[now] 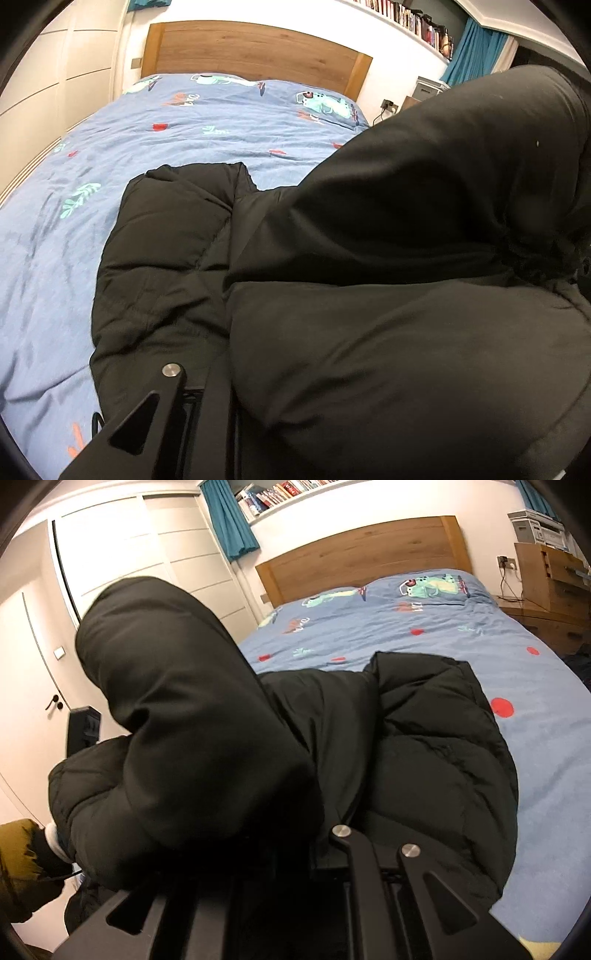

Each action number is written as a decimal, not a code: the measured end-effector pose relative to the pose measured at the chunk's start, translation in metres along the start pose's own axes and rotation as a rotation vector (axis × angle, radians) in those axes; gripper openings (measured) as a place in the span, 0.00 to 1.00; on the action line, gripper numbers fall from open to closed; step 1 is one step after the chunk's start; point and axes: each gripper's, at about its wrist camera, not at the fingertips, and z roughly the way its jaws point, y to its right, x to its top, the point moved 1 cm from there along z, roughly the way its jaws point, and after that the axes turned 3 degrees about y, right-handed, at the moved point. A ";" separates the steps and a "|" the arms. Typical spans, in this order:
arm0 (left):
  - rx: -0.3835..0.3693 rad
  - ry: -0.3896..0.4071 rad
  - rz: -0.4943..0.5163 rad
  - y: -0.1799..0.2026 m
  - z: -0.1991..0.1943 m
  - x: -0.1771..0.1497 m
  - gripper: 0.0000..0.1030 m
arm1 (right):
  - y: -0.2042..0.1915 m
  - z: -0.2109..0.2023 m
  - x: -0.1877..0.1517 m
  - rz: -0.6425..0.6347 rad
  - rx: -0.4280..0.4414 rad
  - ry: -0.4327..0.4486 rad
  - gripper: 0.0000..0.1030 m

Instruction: Fold large clothes

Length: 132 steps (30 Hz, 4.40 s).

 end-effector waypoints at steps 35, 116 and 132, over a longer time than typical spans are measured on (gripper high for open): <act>0.104 -0.036 -0.015 0.006 -0.047 -0.036 0.81 | 0.007 -0.019 -0.040 0.078 -0.157 -0.073 0.35; 0.324 -0.031 0.156 0.079 0.011 -0.054 0.84 | -0.045 0.033 -0.045 -0.116 -0.222 -0.250 0.38; 0.337 0.025 0.190 0.092 -0.056 -0.053 0.86 | -0.070 -0.038 -0.054 -0.089 -0.265 -0.250 0.42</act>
